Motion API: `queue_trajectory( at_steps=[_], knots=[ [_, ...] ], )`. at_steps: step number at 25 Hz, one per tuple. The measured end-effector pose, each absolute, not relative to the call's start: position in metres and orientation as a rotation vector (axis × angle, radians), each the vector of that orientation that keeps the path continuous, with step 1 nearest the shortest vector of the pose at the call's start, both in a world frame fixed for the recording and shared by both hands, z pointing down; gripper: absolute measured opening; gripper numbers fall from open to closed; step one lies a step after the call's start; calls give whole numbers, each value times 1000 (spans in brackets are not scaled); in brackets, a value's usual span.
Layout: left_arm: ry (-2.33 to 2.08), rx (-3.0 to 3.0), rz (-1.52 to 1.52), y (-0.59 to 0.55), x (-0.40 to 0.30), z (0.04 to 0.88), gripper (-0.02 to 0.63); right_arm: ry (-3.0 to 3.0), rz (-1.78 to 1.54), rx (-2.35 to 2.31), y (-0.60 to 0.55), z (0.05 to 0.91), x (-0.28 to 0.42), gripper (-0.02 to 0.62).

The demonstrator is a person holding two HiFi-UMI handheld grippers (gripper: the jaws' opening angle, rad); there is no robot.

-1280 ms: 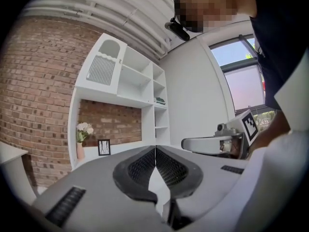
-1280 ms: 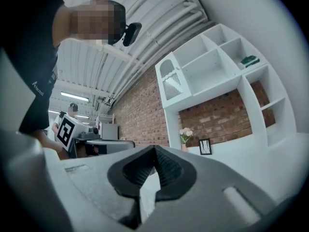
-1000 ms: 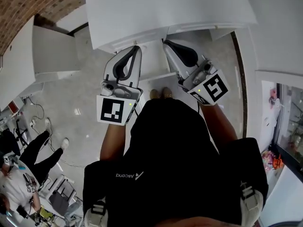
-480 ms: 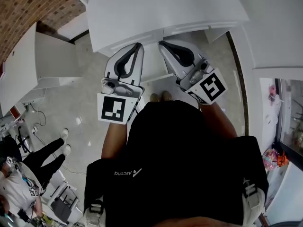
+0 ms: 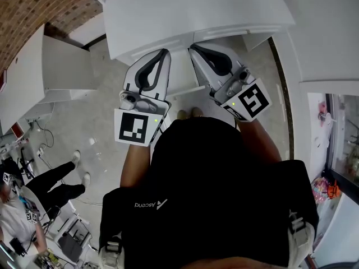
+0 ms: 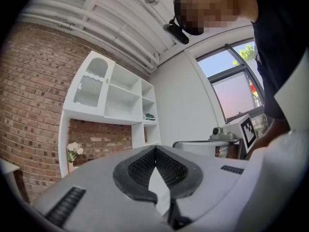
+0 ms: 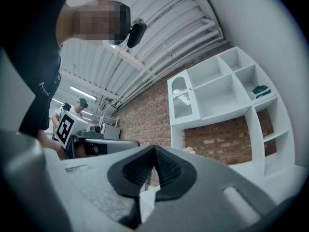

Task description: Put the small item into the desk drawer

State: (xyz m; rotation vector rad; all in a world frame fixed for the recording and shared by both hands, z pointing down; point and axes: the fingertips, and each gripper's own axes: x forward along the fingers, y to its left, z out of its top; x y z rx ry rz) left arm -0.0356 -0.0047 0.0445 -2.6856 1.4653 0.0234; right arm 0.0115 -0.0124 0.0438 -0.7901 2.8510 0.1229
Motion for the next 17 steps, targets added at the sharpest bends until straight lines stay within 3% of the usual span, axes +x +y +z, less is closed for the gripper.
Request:
queue_trajectory(
  at_steps=[17],
  knots=[
    [1431, -2688, 53, -2, -28, 38, 0, 2860, 140, -792, -9, 43, 15, 0]
  ],
)
